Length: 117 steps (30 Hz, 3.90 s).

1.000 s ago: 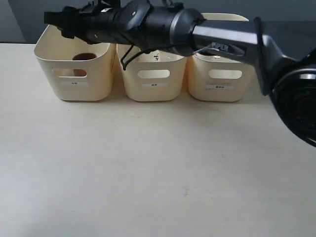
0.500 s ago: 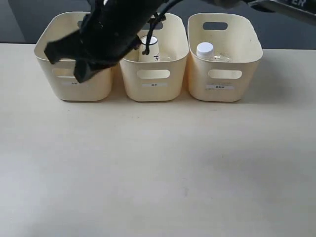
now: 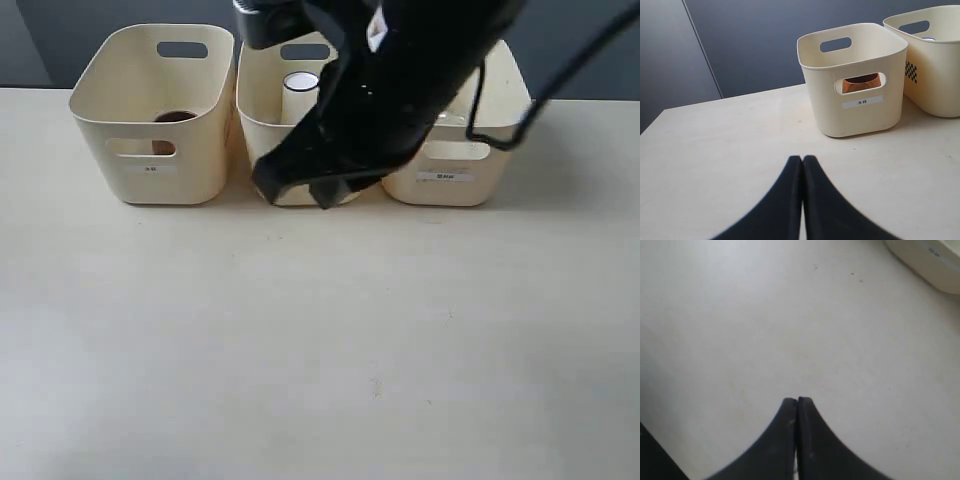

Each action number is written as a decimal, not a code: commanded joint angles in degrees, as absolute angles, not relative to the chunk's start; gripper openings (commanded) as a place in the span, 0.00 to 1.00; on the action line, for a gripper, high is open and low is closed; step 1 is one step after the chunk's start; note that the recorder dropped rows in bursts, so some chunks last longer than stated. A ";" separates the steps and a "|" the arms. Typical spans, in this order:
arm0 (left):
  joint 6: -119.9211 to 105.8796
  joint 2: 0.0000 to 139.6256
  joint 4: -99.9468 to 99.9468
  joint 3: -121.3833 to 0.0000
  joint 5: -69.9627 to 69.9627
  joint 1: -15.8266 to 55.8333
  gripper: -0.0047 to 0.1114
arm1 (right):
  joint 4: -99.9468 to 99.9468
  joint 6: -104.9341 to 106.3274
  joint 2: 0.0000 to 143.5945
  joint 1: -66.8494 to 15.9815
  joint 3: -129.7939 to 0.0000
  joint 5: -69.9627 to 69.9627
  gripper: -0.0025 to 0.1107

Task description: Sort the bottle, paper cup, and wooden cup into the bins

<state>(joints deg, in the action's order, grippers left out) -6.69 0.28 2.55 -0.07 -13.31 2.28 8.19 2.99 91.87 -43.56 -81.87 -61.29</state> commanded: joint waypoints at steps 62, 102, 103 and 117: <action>-6.58 0.00 2.51 0.00 -13.26 2.47 0.04 | -27.14 -39.39 9.88 -43.76 -30.05 -45.53 0.02; -6.58 0.00 2.51 0.00 -13.26 2.47 0.04 | -21.71 -45.93 0.00 -7.94 -1.62 -33.39 0.02; -6.58 0.00 2.51 0.00 -13.26 2.47 0.04 | -21.71 -45.93 0.00 -7.94 -1.62 -33.39 0.02; -6.58 0.00 2.51 0.00 -13.26 2.47 0.04 | -21.31 -46.06 0.00 -7.94 0.00 -15.79 0.02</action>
